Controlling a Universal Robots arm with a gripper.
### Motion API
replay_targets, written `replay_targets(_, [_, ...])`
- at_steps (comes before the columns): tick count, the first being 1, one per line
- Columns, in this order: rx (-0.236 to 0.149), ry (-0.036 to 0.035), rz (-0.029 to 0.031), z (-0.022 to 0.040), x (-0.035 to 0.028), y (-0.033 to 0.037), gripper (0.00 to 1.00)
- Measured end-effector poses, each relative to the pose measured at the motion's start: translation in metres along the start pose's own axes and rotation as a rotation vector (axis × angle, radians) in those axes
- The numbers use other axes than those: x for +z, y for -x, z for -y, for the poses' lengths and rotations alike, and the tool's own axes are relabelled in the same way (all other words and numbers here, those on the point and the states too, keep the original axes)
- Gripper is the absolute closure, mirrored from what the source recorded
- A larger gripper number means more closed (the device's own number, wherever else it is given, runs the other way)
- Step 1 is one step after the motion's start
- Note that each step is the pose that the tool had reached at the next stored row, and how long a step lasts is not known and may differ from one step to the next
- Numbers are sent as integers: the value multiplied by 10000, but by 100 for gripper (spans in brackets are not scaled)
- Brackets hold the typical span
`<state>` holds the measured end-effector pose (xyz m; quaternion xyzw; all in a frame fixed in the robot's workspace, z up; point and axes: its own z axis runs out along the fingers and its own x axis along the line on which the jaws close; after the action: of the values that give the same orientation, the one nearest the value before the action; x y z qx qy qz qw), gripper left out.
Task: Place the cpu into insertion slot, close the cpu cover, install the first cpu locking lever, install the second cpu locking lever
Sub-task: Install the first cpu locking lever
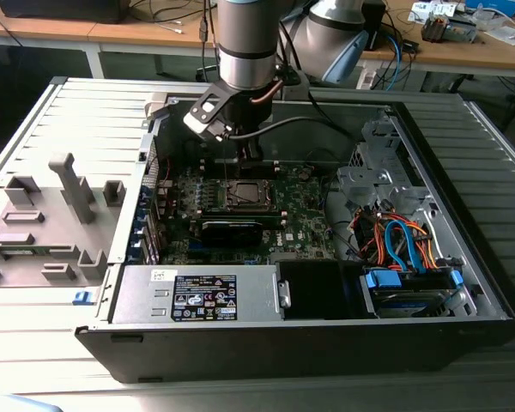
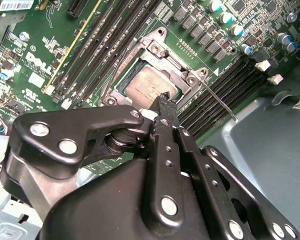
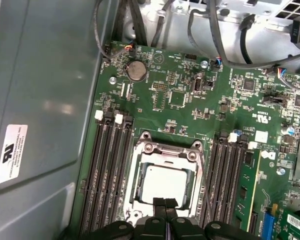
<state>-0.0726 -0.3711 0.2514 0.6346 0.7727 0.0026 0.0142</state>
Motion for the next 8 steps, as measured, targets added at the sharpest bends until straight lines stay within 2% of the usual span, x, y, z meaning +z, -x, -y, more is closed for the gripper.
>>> replay_targets(3, [-347,7,-8,0,0,0,89])
replay_targets(8, [-599,12,-14,0,0,0,89])
